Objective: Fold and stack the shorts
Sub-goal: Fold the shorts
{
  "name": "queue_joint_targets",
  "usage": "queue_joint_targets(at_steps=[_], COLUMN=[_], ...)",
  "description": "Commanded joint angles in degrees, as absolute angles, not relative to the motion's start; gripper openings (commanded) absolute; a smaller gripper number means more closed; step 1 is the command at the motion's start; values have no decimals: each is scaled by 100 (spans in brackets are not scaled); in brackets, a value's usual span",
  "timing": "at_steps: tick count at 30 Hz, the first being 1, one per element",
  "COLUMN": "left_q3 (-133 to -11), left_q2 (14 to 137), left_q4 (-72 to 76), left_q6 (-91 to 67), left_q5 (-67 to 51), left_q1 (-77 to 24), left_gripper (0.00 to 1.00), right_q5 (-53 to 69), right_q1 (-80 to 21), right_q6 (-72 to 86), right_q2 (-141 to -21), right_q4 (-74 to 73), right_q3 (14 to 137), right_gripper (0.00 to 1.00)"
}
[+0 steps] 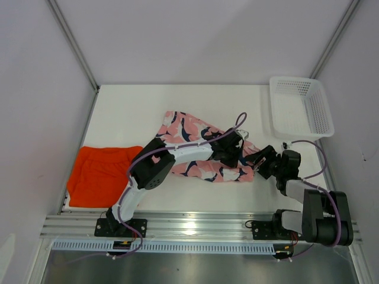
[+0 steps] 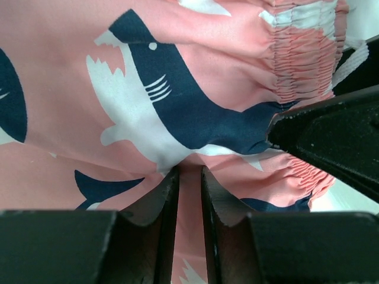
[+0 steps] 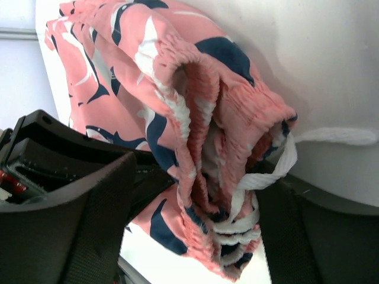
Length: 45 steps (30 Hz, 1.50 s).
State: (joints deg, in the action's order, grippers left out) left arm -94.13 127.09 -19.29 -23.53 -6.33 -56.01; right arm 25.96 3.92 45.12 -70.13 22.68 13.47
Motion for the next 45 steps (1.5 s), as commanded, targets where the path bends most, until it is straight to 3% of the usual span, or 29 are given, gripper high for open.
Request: queue_joint_targets(at_steps=[1, 14, 15, 17, 18, 26, 34, 39, 45], left_q3=[-9465, -9536, -9519, -9448, -9413, -8791, -7462, -7401, -7084], left_q2=[12841, 12876, 12859, 12736, 12674, 11368, 10117, 10467, 10880], left_q4=[-1854, -1600, -1565, -1547, -1547, -1424, -676, -538, -26], left_q6=[-2373, -2364, -2373, -2399, -2408, -2549, -2935, -3066, -3313], left_q5=[-343, -562, -589, -536, -484, -677, -606, -1133, -1354], left_q1=[-5643, -5651, -5651, -5651, -5643, -5063, -4456, -4438, -4517], left_gripper=[24, 21, 20, 20, 20, 23, 25, 11, 4], right_q5=[2961, 3445, 3428, 3297, 3070, 2321, 2021, 2101, 1855], right_q1=[439, 413, 422, 413, 404, 422, 501, 291, 114], right_q6=[4491, 4720, 4685, 4405, 4255, 2630, 1935, 1933, 1916], right_q2=[-7356, -8104, -8069, -7981, -7893, -7445, -7198, -7471, -7506], right_q4=[2328, 3182, 2990, 2107, 1718, -1859, -2812, -3006, -3102], right_q3=[1336, 1476, 1537, 1774, 2089, 3787, 4622, 5089, 5360], right_gripper=[77, 57, 38, 9, 5, 0, 0, 0, 0])
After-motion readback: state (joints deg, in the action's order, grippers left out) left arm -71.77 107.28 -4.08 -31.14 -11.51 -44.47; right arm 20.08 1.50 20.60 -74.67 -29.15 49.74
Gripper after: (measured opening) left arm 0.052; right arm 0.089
